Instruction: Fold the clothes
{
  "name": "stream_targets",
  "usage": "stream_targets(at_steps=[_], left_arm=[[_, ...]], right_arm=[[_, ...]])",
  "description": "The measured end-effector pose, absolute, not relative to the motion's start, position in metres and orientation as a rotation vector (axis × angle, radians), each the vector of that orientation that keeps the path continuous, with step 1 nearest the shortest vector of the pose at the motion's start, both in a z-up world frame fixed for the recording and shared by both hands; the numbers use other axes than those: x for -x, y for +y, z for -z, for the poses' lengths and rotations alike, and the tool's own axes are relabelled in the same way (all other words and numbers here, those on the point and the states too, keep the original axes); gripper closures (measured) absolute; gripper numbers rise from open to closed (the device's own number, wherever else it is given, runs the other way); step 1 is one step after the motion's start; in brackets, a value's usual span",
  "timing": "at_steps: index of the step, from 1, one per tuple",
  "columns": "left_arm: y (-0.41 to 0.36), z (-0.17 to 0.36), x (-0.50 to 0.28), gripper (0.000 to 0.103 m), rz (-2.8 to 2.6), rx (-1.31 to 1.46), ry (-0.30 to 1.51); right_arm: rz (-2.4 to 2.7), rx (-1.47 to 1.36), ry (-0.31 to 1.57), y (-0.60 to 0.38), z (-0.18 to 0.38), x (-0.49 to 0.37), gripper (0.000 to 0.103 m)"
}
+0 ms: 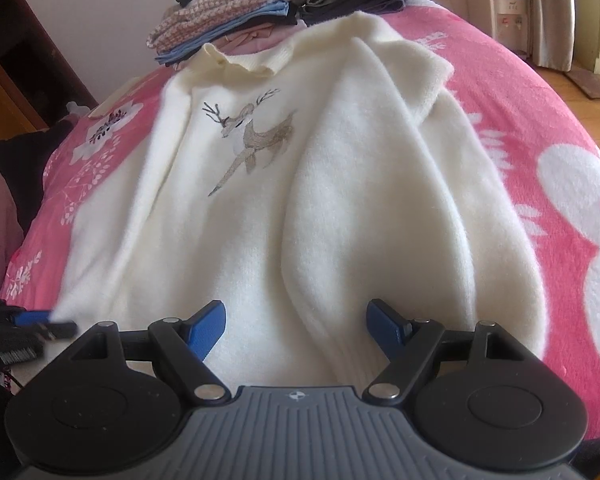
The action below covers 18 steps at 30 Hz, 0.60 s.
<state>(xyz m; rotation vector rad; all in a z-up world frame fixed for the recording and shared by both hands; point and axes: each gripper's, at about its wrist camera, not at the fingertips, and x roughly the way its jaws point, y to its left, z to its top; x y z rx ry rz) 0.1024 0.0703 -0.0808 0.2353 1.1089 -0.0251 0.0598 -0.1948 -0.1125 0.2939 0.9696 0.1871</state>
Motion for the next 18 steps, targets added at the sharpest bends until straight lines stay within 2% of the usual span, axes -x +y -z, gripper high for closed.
stream_targets(at_steps=[6,14,17,18], left_arm=[[0.133,0.025,-0.118,0.093,-0.152,-0.069,0.958],[0.193,-0.057,-0.191,0.090,-0.416,-0.055,0.660],[0.208,-0.064,-0.218,0.072,-0.494,-0.023,0.588],[0.206,-0.057,-0.228,0.049,-0.517,-0.071,0.595]], right_arm=[[-0.197,-0.285,0.977,-0.191,0.115,-0.063,0.015],[-0.205,-0.264,0.976,-0.187,0.118,-0.066,0.007],[-0.204,-0.277,0.979,-0.188,0.119,-0.069,0.005],[-0.204,-0.278,0.981,-0.188,0.120,-0.071,0.003]])
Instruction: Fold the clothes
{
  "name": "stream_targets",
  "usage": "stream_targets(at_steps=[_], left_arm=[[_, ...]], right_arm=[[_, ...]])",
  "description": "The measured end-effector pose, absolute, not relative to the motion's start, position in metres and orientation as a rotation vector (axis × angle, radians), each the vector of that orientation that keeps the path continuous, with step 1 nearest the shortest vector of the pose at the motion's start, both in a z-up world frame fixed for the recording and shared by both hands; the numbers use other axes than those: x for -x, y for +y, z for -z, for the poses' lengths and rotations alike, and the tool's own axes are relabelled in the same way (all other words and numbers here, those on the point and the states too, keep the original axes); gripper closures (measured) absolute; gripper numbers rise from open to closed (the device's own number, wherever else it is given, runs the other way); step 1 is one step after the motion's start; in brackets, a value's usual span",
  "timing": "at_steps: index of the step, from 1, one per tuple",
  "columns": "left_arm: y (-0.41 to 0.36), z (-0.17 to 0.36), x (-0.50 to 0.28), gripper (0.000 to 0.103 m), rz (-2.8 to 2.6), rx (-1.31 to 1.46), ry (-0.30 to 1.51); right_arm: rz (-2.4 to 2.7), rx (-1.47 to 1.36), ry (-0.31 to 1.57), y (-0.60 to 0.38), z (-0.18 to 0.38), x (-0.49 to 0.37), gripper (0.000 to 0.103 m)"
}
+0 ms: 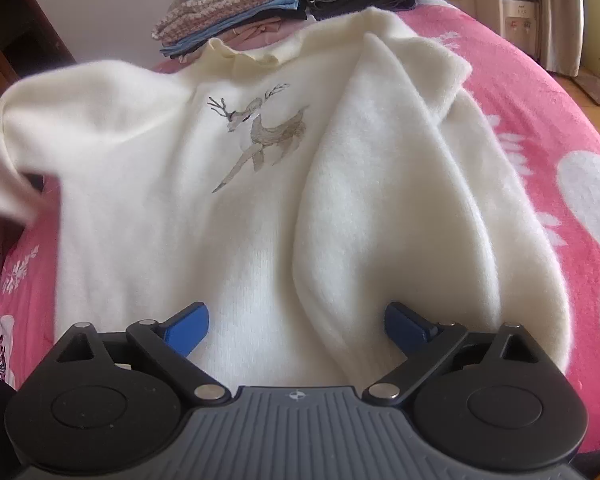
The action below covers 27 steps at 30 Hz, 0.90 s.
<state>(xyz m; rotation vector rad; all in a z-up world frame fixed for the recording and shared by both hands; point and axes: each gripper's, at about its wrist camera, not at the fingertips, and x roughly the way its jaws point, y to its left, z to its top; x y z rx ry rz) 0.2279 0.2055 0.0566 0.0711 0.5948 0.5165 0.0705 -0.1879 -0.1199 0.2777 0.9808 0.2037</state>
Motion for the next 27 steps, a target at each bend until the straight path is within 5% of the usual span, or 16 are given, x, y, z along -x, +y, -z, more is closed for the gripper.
stream_targets(at_steps=[1,3,9,20,27], left_arm=[[0.203,-0.049,-0.238,0.022,-0.539,-0.119,0.602],[0.195,-0.027,-0.248,0.001,-0.543,-0.200,0.629],[0.173,0.039,-0.236,0.003,-0.501,-0.341,0.722],[0.079,0.001,-0.150,0.002,-0.121,-0.092,0.689],[0.014,0.061,-0.117,0.004,0.087,-0.004,0.853]], right_arm=[[-0.205,-0.275,0.982,-0.187,0.121,-0.072,0.002],[-0.207,-0.262,0.983,-0.184,0.122,-0.074,0.000],[-0.212,-0.178,0.979,-0.172,0.123,-0.074,0.000],[-0.213,-0.140,0.965,-0.170,0.120,-0.070,0.001],[-0.185,-0.168,0.887,-0.188,0.089,-0.043,0.002]])
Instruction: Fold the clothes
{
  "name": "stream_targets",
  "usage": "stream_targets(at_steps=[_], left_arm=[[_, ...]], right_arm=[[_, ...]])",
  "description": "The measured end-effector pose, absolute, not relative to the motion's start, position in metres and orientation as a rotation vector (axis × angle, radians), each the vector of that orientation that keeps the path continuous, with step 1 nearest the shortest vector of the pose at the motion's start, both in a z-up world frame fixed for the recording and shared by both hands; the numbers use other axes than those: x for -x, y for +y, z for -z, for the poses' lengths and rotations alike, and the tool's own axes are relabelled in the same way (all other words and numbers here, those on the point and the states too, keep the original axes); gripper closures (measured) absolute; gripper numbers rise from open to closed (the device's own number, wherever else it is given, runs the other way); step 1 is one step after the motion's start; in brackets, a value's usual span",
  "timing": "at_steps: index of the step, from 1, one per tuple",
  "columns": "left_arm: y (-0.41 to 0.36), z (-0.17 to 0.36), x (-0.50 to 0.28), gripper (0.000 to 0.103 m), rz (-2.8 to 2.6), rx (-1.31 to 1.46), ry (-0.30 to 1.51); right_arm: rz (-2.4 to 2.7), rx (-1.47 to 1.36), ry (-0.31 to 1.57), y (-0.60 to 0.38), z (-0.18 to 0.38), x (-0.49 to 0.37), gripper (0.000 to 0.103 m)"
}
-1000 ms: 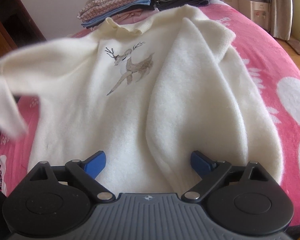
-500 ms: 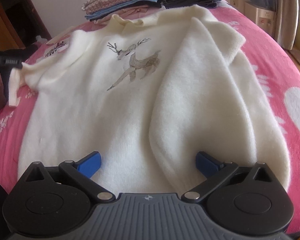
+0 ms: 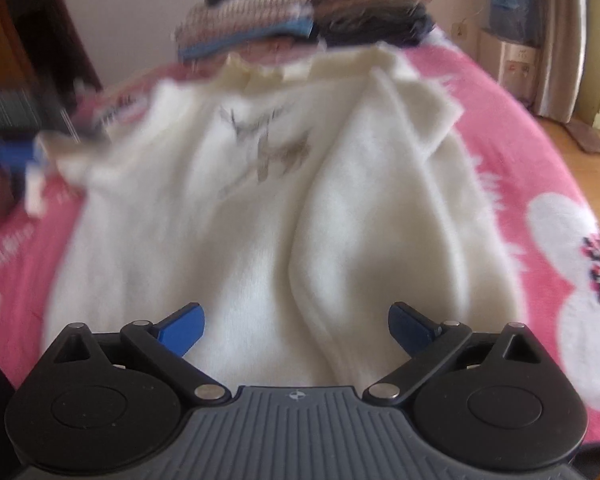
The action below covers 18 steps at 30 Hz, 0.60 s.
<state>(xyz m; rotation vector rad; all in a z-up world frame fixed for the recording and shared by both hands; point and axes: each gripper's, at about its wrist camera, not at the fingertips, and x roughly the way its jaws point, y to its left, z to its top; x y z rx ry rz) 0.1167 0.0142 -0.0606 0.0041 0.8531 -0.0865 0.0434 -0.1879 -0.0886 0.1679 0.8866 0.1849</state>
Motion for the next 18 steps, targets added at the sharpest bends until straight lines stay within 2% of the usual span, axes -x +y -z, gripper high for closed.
stream_targets(at_steps=[4,7,10,13,16,17,18], left_arm=[[0.011,0.094,-0.104,0.008,0.098,-0.020,0.923],[0.013,0.111,-0.100,0.009,0.101,-0.041,0.944],[0.012,0.114,-0.101,0.010,0.093,-0.042,0.909],[0.008,0.114,-0.105,0.010,0.131,-0.027,0.848],[0.003,0.119,-0.110,0.011,0.200,-0.025,0.809],[0.001,0.121,-0.110,0.012,0.219,-0.035,0.800],[-0.001,0.123,-0.111,0.019,0.235,-0.044,0.791]], right_arm=[[-0.112,-0.255,0.799,-0.229,0.060,-0.027,0.002],[-0.040,-0.285,0.845,-0.254,0.057,-0.023,0.003],[-0.035,-0.265,0.920,-0.257,0.062,-0.023,0.010],[-0.039,-0.193,0.951,-0.244,0.068,-0.024,0.026],[-0.028,-0.140,0.953,-0.231,0.071,-0.034,0.032],[-0.033,-0.137,0.956,-0.229,0.072,-0.040,0.035],[-0.038,-0.133,0.960,-0.227,0.073,-0.045,0.036]])
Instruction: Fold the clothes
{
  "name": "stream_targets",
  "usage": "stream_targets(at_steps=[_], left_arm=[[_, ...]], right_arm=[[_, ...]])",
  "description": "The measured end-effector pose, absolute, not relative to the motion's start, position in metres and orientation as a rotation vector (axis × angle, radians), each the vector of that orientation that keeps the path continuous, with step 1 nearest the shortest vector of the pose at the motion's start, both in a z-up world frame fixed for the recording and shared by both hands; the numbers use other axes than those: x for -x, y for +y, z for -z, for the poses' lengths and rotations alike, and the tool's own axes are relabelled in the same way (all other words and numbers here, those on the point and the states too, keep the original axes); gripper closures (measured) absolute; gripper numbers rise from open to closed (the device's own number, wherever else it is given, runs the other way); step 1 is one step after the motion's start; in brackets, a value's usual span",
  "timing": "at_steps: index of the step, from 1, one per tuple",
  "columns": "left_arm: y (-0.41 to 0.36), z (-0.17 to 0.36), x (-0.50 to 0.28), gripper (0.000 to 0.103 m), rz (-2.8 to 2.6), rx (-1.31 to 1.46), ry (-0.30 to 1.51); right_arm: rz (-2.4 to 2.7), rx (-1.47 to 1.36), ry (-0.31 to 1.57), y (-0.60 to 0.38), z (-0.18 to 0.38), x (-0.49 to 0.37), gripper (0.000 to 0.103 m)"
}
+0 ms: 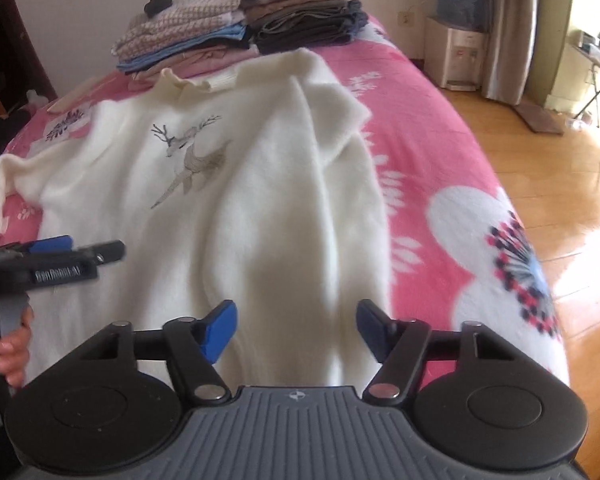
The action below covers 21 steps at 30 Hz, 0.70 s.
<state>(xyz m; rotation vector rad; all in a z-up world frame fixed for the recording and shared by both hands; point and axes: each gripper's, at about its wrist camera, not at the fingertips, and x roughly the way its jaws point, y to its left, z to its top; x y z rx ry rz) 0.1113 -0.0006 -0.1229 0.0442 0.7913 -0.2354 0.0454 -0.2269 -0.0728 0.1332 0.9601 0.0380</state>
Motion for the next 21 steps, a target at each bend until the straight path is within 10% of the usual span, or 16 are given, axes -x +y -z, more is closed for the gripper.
stream_targets(at_steps=[7,12,21], left_arm=[[-0.002,0.128,-0.118,0.020,0.283,-0.058,0.743],[0.003,0.132,-0.126,0.020,0.276,-0.018,0.770],[0.008,0.132,-0.124,0.020,0.245,-0.013,0.787]], right_arm=[[0.017,-0.067,1.032,-0.221,0.105,-0.104,0.039],[-0.047,-0.065,0.990,-0.216,0.098,-0.095,0.090],[0.094,-0.010,0.584,-0.254,-0.006,-0.104,0.091]])
